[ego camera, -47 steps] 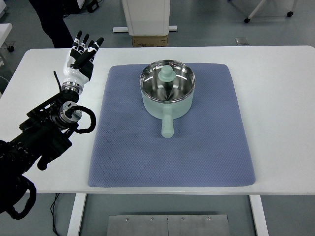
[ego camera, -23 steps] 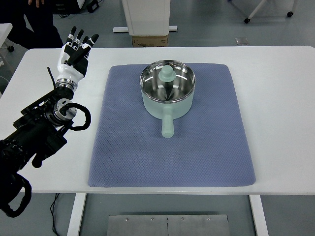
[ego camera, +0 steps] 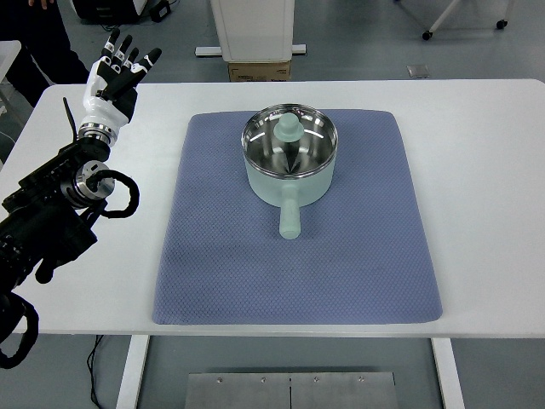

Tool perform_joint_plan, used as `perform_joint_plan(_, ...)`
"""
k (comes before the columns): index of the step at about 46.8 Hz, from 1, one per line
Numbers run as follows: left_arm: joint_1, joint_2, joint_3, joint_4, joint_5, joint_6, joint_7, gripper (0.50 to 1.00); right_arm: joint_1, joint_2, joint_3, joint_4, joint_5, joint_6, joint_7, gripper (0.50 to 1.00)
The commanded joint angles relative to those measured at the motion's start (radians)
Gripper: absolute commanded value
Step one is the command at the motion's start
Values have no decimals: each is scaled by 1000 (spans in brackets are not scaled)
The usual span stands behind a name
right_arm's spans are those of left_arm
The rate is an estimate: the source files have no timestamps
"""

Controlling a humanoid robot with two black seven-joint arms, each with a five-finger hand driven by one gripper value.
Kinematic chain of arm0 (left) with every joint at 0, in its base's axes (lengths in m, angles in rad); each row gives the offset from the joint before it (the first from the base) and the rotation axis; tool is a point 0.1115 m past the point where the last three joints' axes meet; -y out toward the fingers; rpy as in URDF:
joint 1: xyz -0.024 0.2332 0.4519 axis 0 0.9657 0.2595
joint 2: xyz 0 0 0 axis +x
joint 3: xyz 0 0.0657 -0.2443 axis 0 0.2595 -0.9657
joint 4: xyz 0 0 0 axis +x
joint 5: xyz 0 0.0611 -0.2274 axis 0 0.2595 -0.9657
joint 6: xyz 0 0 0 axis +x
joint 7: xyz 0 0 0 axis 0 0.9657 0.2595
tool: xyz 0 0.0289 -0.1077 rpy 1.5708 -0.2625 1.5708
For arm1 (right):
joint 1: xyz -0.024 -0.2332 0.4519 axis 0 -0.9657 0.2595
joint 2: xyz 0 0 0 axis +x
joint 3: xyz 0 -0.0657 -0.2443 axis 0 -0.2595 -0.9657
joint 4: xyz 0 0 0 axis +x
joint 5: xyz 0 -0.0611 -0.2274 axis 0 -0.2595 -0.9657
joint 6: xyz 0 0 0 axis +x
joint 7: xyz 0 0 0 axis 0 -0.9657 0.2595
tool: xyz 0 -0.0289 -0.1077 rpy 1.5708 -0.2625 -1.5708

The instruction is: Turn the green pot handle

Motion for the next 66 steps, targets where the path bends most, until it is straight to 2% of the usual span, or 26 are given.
perform_joint_plan(1,6,9,0,0,73,-1,0,1000,0,0,-1,0,0,0,1,1000)
perform_joint_plan(17,-12,113,6,0,290,1,0,1000,0,0,2,0,0,0,1,1000)
perform_joint_plan(29,-43,155,14,-3,388,-4,0,1000,0,0,-1,0,0,0,1,1000)
perform_joint_plan(40,-95,166,15,-16,615,-4,0,1000,0,0,2,0,0,0,1,1000)
perform_joint_plan(46,-119,205,15,-81,705,-1,-2,1000,0,0,2,0,0,0,-1,1000)
perform_joint_plan(57,-170,308,15,-308,758,4,0,1000,0,0,2,0,0,0,1,1000)
perform_joint_plan(66,-201,327,15,-394,882,-1,0,1000,0,0,-1,0,0,0,1,1000)
